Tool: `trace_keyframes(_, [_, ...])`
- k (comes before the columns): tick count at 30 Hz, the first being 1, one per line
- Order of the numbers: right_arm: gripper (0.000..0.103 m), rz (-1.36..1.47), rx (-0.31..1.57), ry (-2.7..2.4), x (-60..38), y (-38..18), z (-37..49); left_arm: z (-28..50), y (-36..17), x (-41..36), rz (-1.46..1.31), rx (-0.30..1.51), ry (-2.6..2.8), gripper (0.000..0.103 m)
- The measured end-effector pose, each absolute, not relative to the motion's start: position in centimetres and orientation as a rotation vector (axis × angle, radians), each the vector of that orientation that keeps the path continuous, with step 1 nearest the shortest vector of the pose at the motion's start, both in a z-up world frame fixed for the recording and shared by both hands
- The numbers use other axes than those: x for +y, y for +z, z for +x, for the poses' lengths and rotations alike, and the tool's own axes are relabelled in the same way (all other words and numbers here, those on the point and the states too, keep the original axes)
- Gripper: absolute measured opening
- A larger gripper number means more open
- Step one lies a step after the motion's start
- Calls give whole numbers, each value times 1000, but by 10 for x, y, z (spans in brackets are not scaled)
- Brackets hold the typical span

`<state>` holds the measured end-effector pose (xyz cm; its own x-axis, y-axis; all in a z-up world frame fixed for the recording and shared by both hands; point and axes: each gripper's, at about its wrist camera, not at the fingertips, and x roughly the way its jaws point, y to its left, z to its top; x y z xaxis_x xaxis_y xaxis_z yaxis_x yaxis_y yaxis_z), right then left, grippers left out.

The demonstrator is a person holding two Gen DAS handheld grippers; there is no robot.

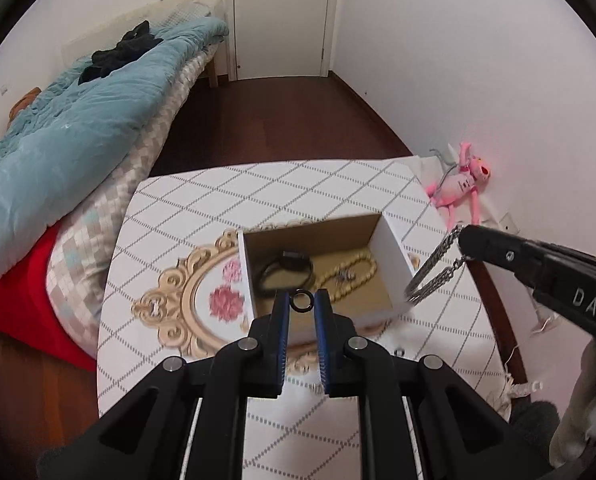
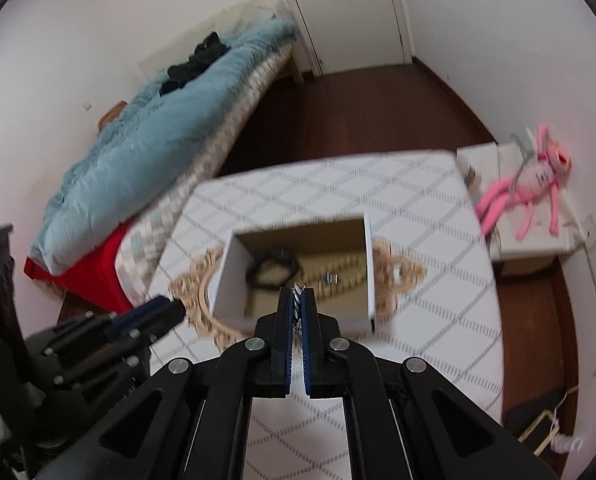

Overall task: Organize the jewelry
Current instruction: 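Move both tools over the box and open them to drop the items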

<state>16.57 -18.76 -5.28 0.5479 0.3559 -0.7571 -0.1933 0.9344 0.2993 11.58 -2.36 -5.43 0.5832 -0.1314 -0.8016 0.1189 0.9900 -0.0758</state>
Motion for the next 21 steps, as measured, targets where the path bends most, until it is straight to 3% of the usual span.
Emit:
trace_keyframes(16, [4,228,1129,358,-177,-111,280,222,-104,-5,-144,1195,-207,13])
trace_keyframes(18, [4,224,1143,371,-171,-116,288,227,-108,-4,-139,1213,-190,24])
trace_keyframes(20, [4,211,1170,386,-165,-121,295,229,-109,-2,-132,1211,-164,71])
trace_keyframes(21, [5,213,1185,379,-164,-125,298,229,-108,0,-141,1202,-158,76])
